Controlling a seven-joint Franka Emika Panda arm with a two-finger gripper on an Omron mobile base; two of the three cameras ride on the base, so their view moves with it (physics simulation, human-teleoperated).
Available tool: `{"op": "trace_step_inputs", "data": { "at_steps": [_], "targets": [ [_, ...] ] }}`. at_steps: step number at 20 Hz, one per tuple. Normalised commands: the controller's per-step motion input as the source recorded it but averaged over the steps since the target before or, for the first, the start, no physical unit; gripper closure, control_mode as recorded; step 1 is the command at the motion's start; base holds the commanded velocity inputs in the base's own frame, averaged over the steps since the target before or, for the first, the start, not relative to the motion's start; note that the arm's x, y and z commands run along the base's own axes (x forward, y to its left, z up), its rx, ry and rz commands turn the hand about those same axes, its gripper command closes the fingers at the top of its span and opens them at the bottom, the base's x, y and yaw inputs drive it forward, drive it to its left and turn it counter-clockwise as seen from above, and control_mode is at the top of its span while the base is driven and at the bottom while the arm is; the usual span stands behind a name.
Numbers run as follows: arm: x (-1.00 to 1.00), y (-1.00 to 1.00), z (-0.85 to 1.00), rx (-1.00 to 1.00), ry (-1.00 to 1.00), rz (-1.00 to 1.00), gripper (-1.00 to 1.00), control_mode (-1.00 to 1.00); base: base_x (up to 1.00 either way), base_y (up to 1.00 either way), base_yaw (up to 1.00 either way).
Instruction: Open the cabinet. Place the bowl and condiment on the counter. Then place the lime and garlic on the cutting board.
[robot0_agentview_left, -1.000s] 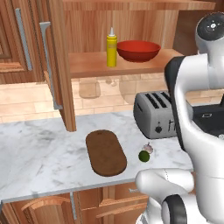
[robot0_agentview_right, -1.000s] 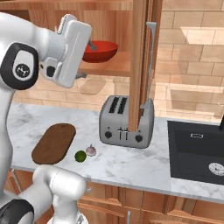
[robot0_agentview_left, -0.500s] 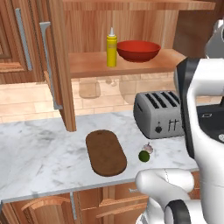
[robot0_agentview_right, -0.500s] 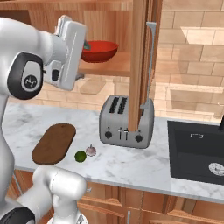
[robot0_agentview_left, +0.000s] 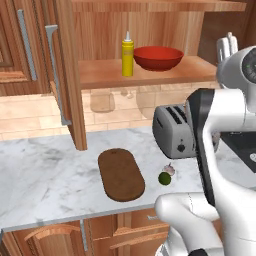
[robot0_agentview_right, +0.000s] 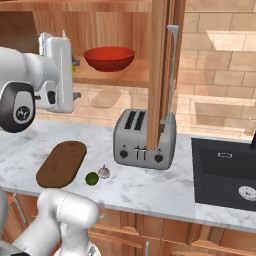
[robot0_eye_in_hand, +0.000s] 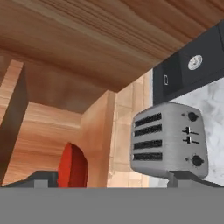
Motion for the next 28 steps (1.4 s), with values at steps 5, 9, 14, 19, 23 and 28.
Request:
{"op": "trace_step_inputs", "data": {
  "at_steps": [5,9,14,19,23,28],
  "targets": [
    [0.11,0.64,-0.35,-0.24,0.06,0.19,-1.00,-1.00,0.00,0.00,0.00],
    [0.24,0.68,-0.15,-0.24,0.09,0.23,-1.00,-1.00,0.00,0.00,0.00],
    [0.28,0.53,-0.02,-0.18,0.10,0.24,-1.00,-1.00,0.00,0.00,0.00],
    [0.32,0.43,0.00,-0.14,0.16,0.24,-1.00,-1.00,0.00,0.00,0.00],
    [0.10,0.07,0.06,-0.07,0.12,0.22,-1.00,-1.00,0.00,0.00,0.00],
    [0.00,0.00,0.22,-0.04,0.10,0.22,-1.00,-1.00,0.00,0.00,0.00]
  ]
}}
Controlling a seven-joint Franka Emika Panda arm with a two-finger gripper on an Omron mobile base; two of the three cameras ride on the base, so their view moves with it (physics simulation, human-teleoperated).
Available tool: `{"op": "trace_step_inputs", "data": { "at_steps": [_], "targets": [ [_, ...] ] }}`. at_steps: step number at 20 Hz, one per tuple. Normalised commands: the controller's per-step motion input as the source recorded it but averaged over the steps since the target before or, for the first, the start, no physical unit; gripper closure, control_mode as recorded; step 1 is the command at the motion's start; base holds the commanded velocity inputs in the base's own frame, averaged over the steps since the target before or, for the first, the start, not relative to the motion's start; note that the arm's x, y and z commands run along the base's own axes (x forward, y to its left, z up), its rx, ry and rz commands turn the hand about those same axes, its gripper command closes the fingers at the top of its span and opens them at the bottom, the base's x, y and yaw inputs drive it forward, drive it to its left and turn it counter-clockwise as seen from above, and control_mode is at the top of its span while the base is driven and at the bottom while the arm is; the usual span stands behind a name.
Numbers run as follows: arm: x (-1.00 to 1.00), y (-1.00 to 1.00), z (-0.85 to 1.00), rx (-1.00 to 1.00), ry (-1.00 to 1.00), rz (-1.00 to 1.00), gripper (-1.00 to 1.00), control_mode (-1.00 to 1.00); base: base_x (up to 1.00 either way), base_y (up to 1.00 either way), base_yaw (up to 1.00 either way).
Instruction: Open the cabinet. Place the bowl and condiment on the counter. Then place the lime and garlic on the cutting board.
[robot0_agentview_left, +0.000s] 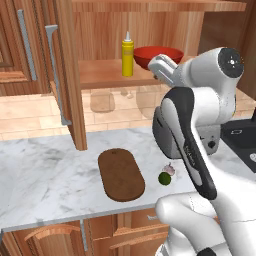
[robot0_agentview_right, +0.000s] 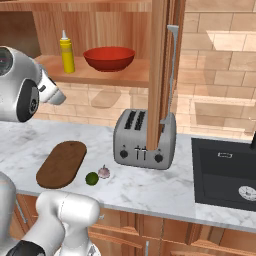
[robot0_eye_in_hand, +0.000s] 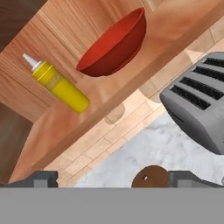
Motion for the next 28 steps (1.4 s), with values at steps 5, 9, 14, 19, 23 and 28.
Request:
{"op": "trace_step_inputs", "data": {
  "at_steps": [5,9,14,19,23,28],
  "targets": [
    [0.00,0.00,0.05,-0.08,0.02,0.21,-1.00,-1.00,0.00,0.00,0.00],
    [0.00,0.05,0.00,-0.15,0.00,0.20,-1.00,-1.00,0.00,0.00,0.00],
    [-0.31,0.01,0.00,-0.23,0.00,0.15,-1.00,-1.00,0.00,0.00,0.00],
    [-0.22,0.03,0.01,-0.17,-0.04,0.07,-1.00,-1.00,0.00,0.00,0.00],
    [-0.05,0.00,0.12,-0.05,-0.15,0.00,-1.00,-1.00,0.00,0.00,0.00],
    [0.00,0.01,0.05,0.00,-0.24,0.00,-1.00,-1.00,0.00,0.00,0.00]
  ]
}}
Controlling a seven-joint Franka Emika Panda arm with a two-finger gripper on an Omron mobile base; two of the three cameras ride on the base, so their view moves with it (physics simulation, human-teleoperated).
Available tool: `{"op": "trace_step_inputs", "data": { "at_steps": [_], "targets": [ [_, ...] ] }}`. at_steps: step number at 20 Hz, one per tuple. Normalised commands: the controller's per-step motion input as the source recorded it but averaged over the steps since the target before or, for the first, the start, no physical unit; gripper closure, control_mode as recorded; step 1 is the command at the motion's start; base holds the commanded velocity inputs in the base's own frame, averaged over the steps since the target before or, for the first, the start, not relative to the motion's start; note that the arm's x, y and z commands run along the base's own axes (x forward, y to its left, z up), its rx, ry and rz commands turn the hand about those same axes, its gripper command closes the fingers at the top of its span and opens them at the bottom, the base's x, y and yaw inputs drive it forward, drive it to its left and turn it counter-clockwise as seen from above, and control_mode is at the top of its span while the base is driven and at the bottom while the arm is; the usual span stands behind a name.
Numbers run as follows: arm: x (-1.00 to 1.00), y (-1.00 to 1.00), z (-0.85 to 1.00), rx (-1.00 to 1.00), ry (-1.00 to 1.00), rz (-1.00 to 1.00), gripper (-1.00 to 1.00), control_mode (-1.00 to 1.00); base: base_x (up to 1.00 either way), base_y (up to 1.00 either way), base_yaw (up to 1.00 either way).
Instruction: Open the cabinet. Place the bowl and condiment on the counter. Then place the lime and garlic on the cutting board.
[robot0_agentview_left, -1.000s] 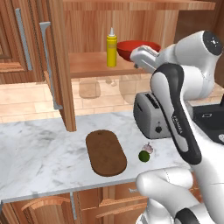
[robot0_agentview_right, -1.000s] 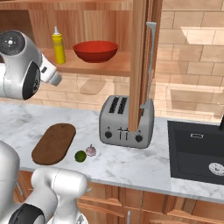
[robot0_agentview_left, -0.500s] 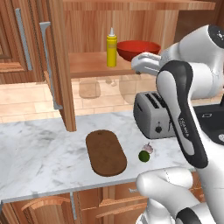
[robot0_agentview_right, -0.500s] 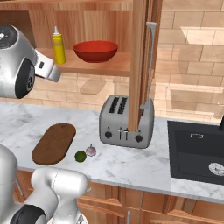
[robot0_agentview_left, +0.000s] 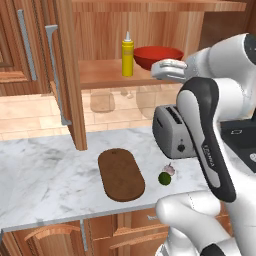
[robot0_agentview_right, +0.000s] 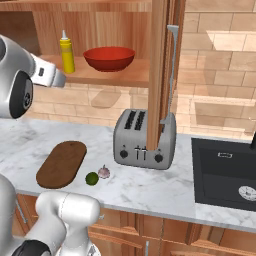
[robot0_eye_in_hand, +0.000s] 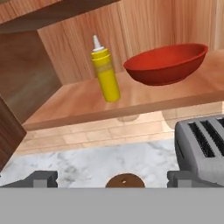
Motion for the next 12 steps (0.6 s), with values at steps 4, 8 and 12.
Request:
{"op": "trace_step_inputs", "data": {
  "at_steps": [4,8,12],
  "targets": [
    [0.00,0.00,0.00,0.00,-0.21,0.00,-1.00,-1.00,0.00,0.00,0.00],
    [0.00,0.02,0.00,0.00,-0.22,0.00,-1.00,-1.00,0.00,0.00,0.00],
    [0.00,0.00,0.04,0.00,-0.13,0.00,-1.00,-1.00,0.00,0.00,0.00]
  ]
}}
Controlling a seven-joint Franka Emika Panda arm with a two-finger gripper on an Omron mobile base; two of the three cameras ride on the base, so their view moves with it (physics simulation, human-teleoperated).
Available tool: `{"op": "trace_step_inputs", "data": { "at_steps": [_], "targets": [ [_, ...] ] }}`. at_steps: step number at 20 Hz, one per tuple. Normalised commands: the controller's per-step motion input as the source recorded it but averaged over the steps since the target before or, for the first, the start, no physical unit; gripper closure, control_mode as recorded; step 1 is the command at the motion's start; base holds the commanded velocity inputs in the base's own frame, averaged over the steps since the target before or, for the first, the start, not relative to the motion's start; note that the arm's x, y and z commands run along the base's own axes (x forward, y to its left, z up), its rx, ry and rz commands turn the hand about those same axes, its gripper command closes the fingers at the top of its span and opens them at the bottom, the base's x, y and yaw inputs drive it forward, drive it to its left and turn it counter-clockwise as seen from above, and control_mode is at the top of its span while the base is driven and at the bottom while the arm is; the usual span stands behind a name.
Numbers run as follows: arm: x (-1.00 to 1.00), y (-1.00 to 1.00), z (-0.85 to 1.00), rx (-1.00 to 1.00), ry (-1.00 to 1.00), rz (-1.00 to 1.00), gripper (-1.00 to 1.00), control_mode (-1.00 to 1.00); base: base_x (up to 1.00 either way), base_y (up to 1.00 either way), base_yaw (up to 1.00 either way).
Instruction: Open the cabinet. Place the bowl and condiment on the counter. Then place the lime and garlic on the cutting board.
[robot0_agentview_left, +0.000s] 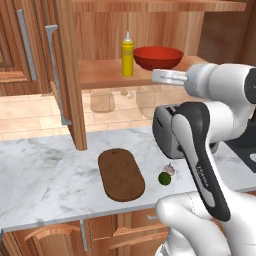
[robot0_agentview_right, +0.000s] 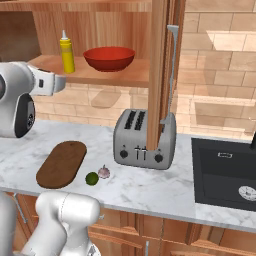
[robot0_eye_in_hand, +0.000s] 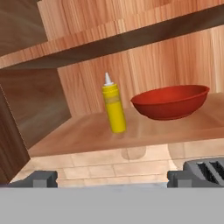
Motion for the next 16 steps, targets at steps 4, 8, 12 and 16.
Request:
{"op": "trace_step_inputs", "data": {
  "at_steps": [4,8,12,16],
  "targets": [
    [0.00,0.00,0.25,0.00,-0.01,0.00,-1.00,-1.00,0.00,0.00,0.00],
    [0.04,0.00,0.46,0.00,0.12,0.00,-1.00,-1.00,0.00,0.00,0.00],
    [0.03,0.00,0.48,-0.02,0.16,0.00,-1.00,-1.00,0.00,0.00,0.00],
    [0.00,0.00,0.28,-0.05,0.17,0.00,-1.00,-1.00,0.00,0.00,0.00]
  ]
}}
